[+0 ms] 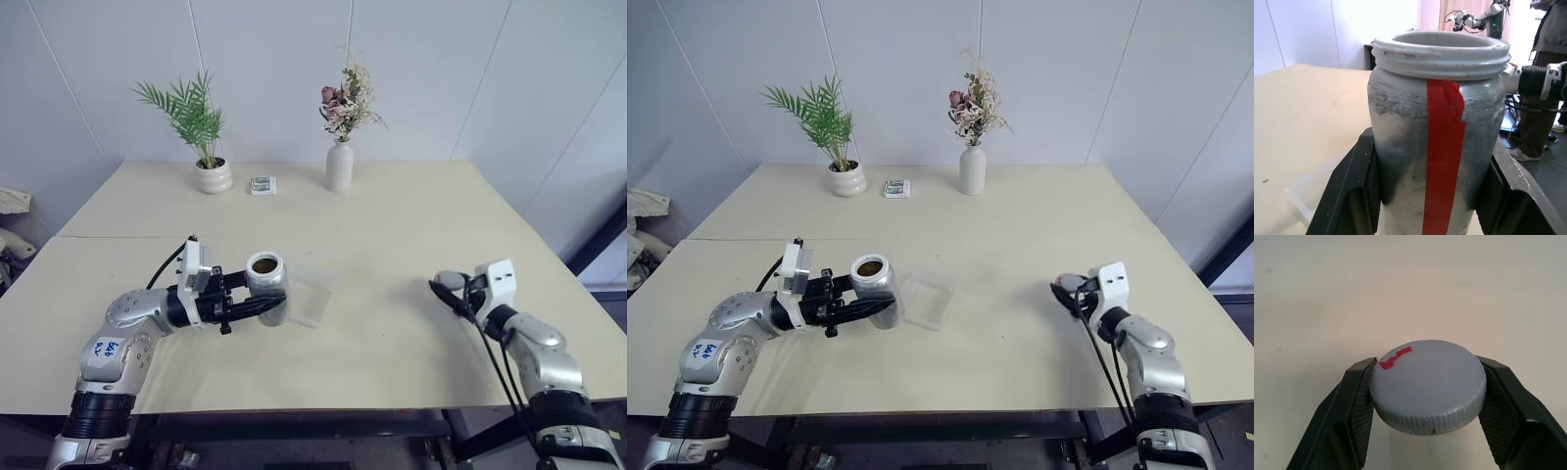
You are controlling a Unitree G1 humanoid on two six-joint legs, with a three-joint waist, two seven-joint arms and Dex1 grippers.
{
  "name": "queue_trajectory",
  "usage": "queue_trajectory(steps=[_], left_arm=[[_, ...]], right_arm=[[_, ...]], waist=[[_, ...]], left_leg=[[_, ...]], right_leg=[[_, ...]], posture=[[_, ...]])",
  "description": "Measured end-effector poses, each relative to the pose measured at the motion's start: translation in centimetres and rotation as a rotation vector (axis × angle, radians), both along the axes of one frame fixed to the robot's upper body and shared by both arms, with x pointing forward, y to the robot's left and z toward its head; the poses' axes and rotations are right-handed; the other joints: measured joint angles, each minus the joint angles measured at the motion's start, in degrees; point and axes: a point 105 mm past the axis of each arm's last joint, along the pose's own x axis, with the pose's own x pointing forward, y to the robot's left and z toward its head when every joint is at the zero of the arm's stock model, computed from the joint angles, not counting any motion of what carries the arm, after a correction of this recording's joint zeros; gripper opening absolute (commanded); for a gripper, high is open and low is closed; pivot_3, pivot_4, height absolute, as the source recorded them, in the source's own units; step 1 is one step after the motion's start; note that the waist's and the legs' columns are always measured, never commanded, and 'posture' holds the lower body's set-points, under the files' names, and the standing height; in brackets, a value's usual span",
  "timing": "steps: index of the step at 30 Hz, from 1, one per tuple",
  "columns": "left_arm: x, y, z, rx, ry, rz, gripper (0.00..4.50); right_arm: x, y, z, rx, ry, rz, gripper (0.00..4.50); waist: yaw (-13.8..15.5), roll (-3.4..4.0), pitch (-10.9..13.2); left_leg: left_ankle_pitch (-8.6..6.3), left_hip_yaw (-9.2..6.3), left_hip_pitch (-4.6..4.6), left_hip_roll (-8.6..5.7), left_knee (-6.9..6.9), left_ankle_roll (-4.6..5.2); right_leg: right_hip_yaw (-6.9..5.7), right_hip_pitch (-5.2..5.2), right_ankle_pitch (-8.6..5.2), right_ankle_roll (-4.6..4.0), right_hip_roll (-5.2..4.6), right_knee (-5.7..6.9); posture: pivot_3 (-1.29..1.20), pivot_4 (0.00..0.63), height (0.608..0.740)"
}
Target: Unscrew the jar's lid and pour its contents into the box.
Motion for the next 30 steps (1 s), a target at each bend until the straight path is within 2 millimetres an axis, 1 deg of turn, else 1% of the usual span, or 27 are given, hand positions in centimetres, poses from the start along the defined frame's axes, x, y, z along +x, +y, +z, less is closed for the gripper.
queue_trajectory(steps=[2, 4, 6, 8, 11, 13, 17, 18, 20, 24, 27, 30], left_arm=[[0.0, 0.0, -0.1, -0.001, 0.003, 0.002, 1.99], [0.1, 0.1, -0.1, -0.001, 0.004, 0.002, 1.99], [0.1, 0.1, -0.1, -0.001, 0.004, 0.002, 1.99], [0.1, 0.1, -0.1, -0.001, 0.004, 0.002, 1.99], [0.1, 0.1, -0.1, -0.002, 0.005, 0.003, 1.99], [0.1, 0.1, -0.1, -0.003, 0.005, 0.006, 1.99], [1.0, 0.8, -0.1, -0.010, 0.018, 0.053, 1.99], [1.2, 1.0, 0.1, -0.006, 0.012, 0.068, 1.99], [1.6, 1.5, 0.7, 0.003, -0.006, 0.091, 1.99], [2.3, 2.4, 1.8, 0.045, -0.057, 0.140, 1.99], [3.0, 2.7, 2.0, 0.074, -0.087, 0.171, 1.99], [3.9, 3.1, 1.3, 0.131, -0.088, 0.224, 1.99]], right_arm=[[-0.1, 0.1, -0.5, 0.004, 0.008, 0.007, 2.64], [-0.1, 0.2, -0.5, 0.004, 0.008, 0.018, 3.30], [-0.2, 0.4, -0.5, 0.009, 0.011, 0.030, 3.79], [-0.2, 0.4, -0.5, 0.020, 0.011, 0.043, 4.48], [-0.3, 0.5, -0.2, 0.043, 0.008, 0.055, 4.48], [-0.5, 0.5, 0.5, 0.045, -0.012, 0.069, 4.48], [-1.5, 0.2, 4.8, 0.008, -0.134, 0.146, 4.48], [-2.0, 0.5, 6.1, -0.006, -0.166, 0.185, 4.48], [-2.9, 1.2, 7.8, -0.026, -0.198, 0.255, 4.48], [-5.8, 3.8, 10.8, -0.149, -0.220, 0.487, 4.48], [-7.3, 4.7, 12.1, -0.222, -0.228, 0.591, 4.48], [-8.5, 5.3, 12.8, -0.284, -0.208, 0.673, 4.48]], waist=[[0.0, 0.00, 0.0], [0.0, 0.00, 0.0], [0.1, 0.00, 0.0], [0.1, 0.00, 0.0], [0.1, 0.00, 0.0], [0.1, 0.00, 0.0], [0.1, 0.02, 0.0], [0.1, 0.02, 0.0], [0.1, 0.02, 0.0], [0.1, 0.03, 0.0], [0.1, 0.01, 0.0], [0.1, 0.00, 0.0]], left_leg=[[0.01, 0.00, 0.01, 0.00, 0.00, -0.01], [0.01, 0.00, 0.02, 0.01, 0.00, -0.03], [0.02, 0.01, 0.04, 0.01, 0.01, -0.04], [0.03, 0.01, 0.08, 0.01, 0.00, -0.05], [0.03, 0.09, 0.15, 0.03, -0.01, -0.05], [0.03, 0.15, 0.18, 0.04, -0.02, -0.05], [0.02, 0.23, 0.23, 0.06, -0.02, -0.04], [0.02, 0.25, 0.25, 0.10, -0.02, -0.04], [0.00, 0.33, 0.39, 0.18, -0.05, -0.07], [-0.05, 0.57, 0.57, 0.28, -0.11, -0.11], [-0.09, 0.73, 0.64, 0.30, -0.11, -0.08], [-0.12, 0.86, 0.65, 0.31, -0.10, -0.03]], right_leg=[[0.04, 0.00, 0.00, 0.01, 0.03, 0.01], [0.07, 0.00, 0.01, 0.01, 0.06, 0.02], [0.10, 0.01, 0.01, 0.02, 0.07, 0.05], [0.12, 0.02, 0.01, 0.02, 0.08, 0.06], [0.20, 0.03, 0.01, 0.02, 0.10, 0.09], [0.25, 0.04, 0.01, 0.02, 0.11, 0.10], [0.33, 0.05, 0.02, 0.04, 0.14, 0.10], [0.36, 0.05, 0.02, 0.04, 0.19, 0.10], [0.45, 0.15, 0.03, 0.04, 0.28, 0.08], [0.74, 0.19, 0.02, 0.03, 0.42, 0.07], [0.89, 0.23, 0.03, 0.04, 0.44, 0.00], [1.01, 0.21, 0.04, 0.07, 0.44, -0.05]], posture=[[0.00, 0.150, 0.740], [0.00, 0.150, 0.740], [0.00, 0.150, 0.740], [0.00, 0.150, 0.740], [0.00, 0.150, 0.740], [0.00, 0.150, 0.740], [0.00, 0.150, 0.740], [0.00, 0.150, 0.740], [0.00, 0.150, 0.740], [0.00, 0.150, 0.740], [0.00, 0.150, 0.740], [0.00, 0.150, 0.740]])
